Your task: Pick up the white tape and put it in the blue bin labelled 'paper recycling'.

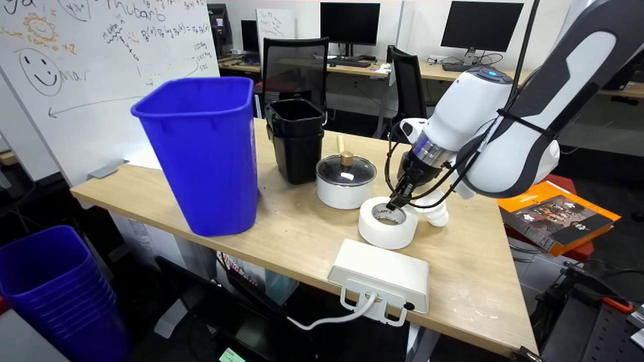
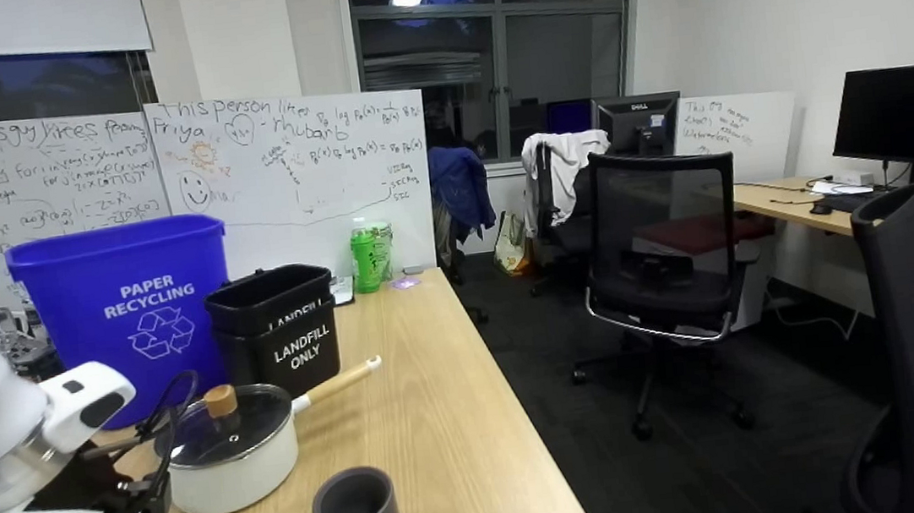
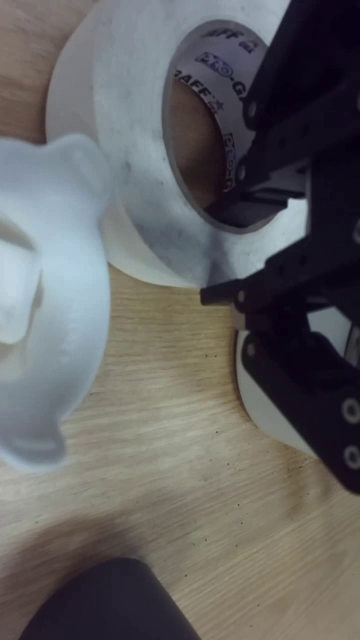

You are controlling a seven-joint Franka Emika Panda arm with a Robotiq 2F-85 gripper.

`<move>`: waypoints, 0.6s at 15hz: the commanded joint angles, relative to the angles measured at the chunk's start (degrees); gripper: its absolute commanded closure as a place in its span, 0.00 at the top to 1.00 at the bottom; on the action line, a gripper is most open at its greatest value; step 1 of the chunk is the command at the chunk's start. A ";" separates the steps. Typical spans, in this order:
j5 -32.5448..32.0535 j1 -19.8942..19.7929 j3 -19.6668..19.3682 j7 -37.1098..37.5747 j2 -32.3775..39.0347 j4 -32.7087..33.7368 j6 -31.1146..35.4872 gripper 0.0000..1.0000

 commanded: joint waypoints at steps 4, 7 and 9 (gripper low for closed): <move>0.67 -5.82 7.93 3.59 -7.70 -1.30 -3.73 0.08; 2.44 -9.15 13.01 3.88 -10.61 -0.66 -6.44 0.08; 5.13 -11.76 17.53 3.05 -11.71 0.29 -8.59 0.08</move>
